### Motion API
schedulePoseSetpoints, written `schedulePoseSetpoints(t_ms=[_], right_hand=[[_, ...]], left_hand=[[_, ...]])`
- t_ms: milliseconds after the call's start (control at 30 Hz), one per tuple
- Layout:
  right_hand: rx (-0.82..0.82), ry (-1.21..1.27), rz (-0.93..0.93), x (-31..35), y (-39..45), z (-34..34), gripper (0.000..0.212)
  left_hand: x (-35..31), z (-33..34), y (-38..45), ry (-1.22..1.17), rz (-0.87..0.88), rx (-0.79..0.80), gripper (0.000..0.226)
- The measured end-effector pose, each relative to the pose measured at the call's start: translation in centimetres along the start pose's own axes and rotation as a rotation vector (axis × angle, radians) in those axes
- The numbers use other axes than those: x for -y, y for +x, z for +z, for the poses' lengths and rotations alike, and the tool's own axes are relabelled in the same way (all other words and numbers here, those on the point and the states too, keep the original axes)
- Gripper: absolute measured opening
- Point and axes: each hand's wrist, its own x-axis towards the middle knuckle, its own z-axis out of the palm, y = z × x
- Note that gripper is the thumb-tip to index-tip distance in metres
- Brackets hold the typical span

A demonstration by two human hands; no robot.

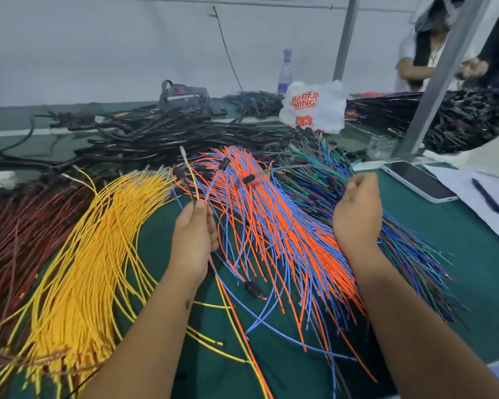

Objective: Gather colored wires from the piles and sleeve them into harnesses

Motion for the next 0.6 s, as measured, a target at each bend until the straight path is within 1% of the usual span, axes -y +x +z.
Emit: schedulePoseSetpoints(t_ms=[67, 167, 233, 267, 333, 367, 433, 467, 533, 600], right_hand=[[-0.096, 0.125, 0.095, -0.05, -0.01, 0.15, 0.008], [-0.204, 0.348, 0.188, -0.15, 0.25, 0.29, 0.01], [-0.231, 0.533, 0.225, 0.05, 0.39, 0.17, 0.016], [-0.201, 0.57, 0.222, 0.02, 0.36, 0.22, 0.017], [-0.05, 0.512, 0.16, -0.1, 0.09, 0.52, 0.011], [0.066, 0.436, 0.113, -0.25, -0.03, 0.74, 0.008], [0.314, 0.225, 0.006, -0.37, -0.26, 0.98, 0.019], [0.398, 0.116, -0.035, -0.4, -0.31, 1.01, 0.025], [0.448, -0.011, -0.067, -0.4, -0.33, 0.84, 0.029], [0.434, -0.047, -0.071, -0.28, -0.33, 0.59, 0.025]], left_hand=[[0.1, -0.01, 0.11, -0.018, 0.001, -0.009, 0.033], [0.24, -0.15, 0.26, -0.027, -0.005, -0.015, 0.034], [0.34, -0.28, 0.29, -0.024, -0.002, -0.011, 0.033], [0.36, -0.27, 0.32, -0.025, 0.0, -0.008, 0.033], [0.35, -0.29, 0.33, -0.017, 0.003, -0.006, 0.033], [0.34, -0.31, 0.31, -0.014, 0.003, -0.008, 0.033], [0.27, -0.3, 0.26, -0.012, -0.003, -0.013, 0.033], [0.23, -0.28, 0.25, -0.01, -0.007, -0.014, 0.033], [0.17, -0.26, 0.21, -0.005, -0.01, -0.013, 0.032], [0.11, -0.28, 0.15, -0.004, -0.013, -0.011, 0.032]])
